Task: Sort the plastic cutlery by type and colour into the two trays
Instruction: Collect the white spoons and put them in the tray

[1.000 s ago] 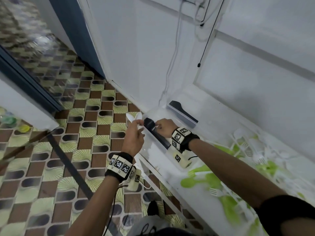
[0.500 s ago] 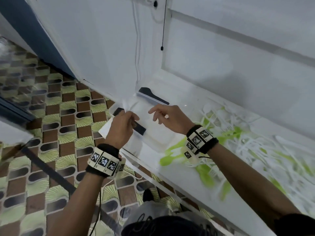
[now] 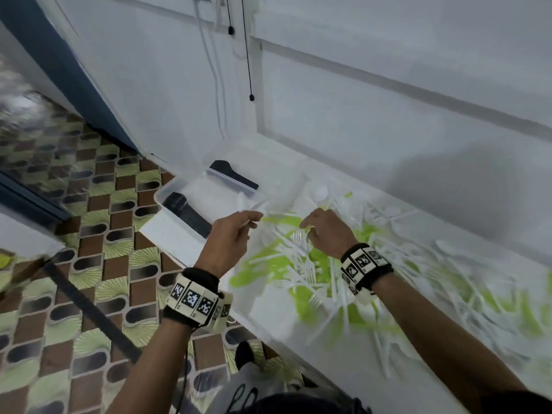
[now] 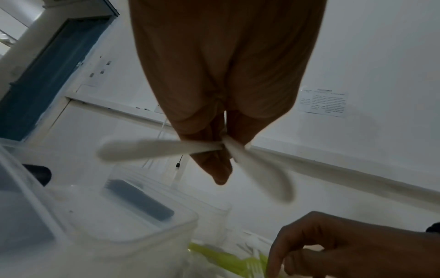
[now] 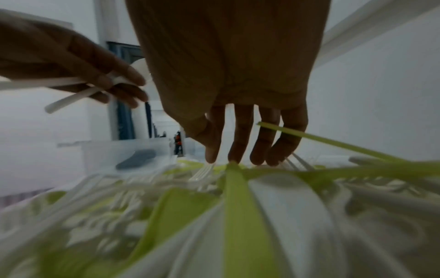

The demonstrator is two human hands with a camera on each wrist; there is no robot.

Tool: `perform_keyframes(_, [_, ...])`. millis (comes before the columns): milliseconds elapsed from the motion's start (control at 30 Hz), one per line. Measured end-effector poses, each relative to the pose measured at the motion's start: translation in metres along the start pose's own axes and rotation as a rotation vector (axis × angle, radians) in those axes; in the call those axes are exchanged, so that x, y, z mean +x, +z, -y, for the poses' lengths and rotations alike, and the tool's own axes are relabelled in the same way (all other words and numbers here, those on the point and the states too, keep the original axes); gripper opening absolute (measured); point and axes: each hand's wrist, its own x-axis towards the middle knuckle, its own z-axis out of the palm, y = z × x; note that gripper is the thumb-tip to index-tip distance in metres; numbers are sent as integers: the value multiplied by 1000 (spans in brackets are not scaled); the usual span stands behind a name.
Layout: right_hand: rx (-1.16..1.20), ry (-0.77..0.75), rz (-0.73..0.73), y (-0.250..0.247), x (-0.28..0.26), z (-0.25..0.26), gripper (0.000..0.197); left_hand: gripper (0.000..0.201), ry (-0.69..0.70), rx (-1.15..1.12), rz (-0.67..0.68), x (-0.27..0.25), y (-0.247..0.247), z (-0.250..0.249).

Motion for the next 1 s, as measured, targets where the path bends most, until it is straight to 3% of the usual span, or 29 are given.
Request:
perform_keyframes(67, [-114,-60,43,5,-7,-5,26,52,-11,26,-4,-6,16,-7])
perform_keyframes(133, [-174,-84,-23,12,-11,-1,27,56,-14,21,-12,-11,29,-13])
perform_keyframes(233, [-58,-141,-106,18,-7,19,26,48,-57,-70,-86,-12,39,-22])
perform_keyframes(333, [20,-118,-33,22,7,43,36,36,-116,-172,-175,-5,35,-26])
perform_keyframes(533, [-77,-11,91,30,29,61,41,31,-120,-95,-244,10,14,-13])
perform_keyframes(633, [-45,30,115,26,31,60,41,30,-112,-81,-219,15,9,-8])
perform_keyframes(867, [20,92,152,16,14,41,20,33,-160,-243,-150,34,11,-1])
perform_keyframes(1000, [47,120,16,20,7,43,21,33,-126,-270,-67,46,11,-2])
